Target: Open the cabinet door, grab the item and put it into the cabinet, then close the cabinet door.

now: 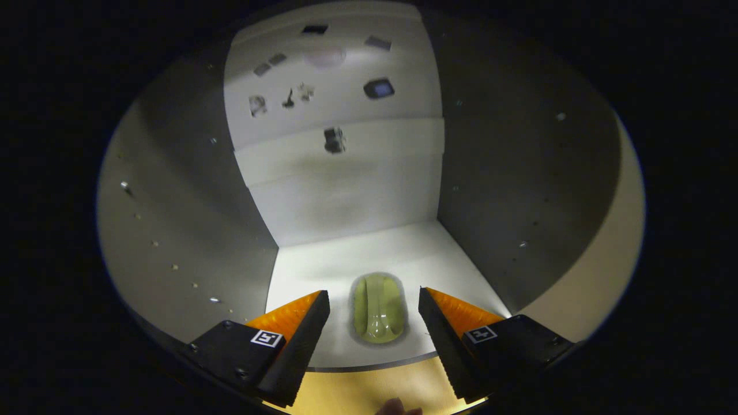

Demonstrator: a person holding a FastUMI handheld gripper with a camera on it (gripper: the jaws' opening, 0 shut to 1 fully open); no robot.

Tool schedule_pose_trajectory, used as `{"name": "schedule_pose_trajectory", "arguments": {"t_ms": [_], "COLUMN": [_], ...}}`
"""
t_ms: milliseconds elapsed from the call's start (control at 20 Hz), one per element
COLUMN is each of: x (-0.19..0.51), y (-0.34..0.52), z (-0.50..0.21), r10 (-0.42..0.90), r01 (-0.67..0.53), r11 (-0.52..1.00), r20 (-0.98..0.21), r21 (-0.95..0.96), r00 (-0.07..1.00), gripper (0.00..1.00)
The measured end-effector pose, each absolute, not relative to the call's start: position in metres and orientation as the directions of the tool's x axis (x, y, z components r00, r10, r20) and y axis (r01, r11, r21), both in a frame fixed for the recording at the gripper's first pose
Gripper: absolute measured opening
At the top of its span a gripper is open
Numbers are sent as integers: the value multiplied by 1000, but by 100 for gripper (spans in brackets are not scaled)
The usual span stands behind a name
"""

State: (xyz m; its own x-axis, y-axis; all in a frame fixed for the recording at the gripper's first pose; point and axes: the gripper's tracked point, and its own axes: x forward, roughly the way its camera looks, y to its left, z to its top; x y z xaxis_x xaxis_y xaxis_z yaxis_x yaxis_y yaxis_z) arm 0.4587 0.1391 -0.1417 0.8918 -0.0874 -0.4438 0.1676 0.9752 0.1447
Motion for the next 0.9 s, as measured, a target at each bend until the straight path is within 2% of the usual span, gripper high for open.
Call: {"name": "schedule_pose_trajectory", "arguments": {"t_ms": [250,500,900], "x": [387,297,180], "y": [123,103,69], "z": [-50,0,18], "r10": [-140,-208,-244], "r01": [169,209,243], "r11": [976,971,970], "r20": [-198,-21,97], "r21": [138,118,17], "r00": [970,978,965], "gripper": [98,98,98]}}
